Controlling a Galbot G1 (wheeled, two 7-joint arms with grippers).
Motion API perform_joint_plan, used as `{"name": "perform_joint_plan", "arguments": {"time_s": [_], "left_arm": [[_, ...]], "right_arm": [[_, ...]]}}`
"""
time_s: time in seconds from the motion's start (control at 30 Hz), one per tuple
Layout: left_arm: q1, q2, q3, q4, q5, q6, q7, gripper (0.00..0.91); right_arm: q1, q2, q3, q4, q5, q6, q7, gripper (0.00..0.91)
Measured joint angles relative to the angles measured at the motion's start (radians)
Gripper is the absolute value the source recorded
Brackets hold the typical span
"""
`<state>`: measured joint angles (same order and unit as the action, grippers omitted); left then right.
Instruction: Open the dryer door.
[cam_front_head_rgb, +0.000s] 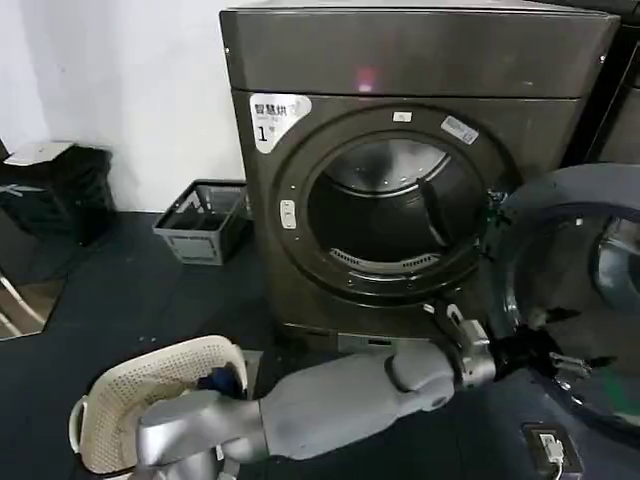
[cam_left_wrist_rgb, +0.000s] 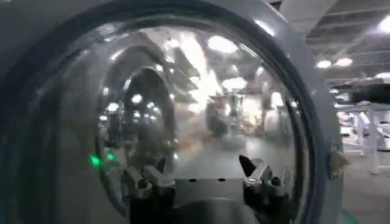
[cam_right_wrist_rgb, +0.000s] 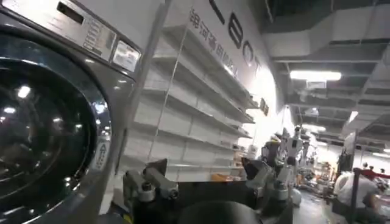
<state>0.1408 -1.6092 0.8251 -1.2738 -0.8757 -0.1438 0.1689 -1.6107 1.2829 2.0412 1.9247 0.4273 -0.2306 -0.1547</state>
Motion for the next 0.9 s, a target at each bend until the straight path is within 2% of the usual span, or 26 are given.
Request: {"name": "perform_joint_plan", "arguments": {"time_s": [0.17, 0.43, 0.63, 0.8, 0.9], "left_arm": [[0.005, 0.000, -0.021, 0.007, 0.033, -0.039, -0.036, 0.907], [0.013, 0.018, -0.057, -0.082, 0.112, -0.188, -0.043, 0.907], [0.023, 0.258, -0.081, -0.198, 0.186, -0.228, -0.099, 0.907], [0.050, 0.467, -0.094, -0.338, 0.187, -0.215, -0.096, 0.907], [0.053, 0.593, -0.096, -0.427, 0.187, -0.181, -0.090, 0.907]], "right_arm": [[0.008, 0.001, -0.012, 0.004, 0.000, 0.001, -0.003, 0.907], [0.008, -0.016, 0.005, -0.009, -0.001, 0.005, -0.003, 0.907], [0.013, -0.025, 0.012, -0.017, -0.001, 0.005, -0.002, 0.907], [0.021, -0.032, 0.020, -0.017, -0.004, 0.005, 0.000, 0.907], [0.021, -0.037, 0.037, -0.006, -0.044, 0.003, 0.007, 0.907]]}}
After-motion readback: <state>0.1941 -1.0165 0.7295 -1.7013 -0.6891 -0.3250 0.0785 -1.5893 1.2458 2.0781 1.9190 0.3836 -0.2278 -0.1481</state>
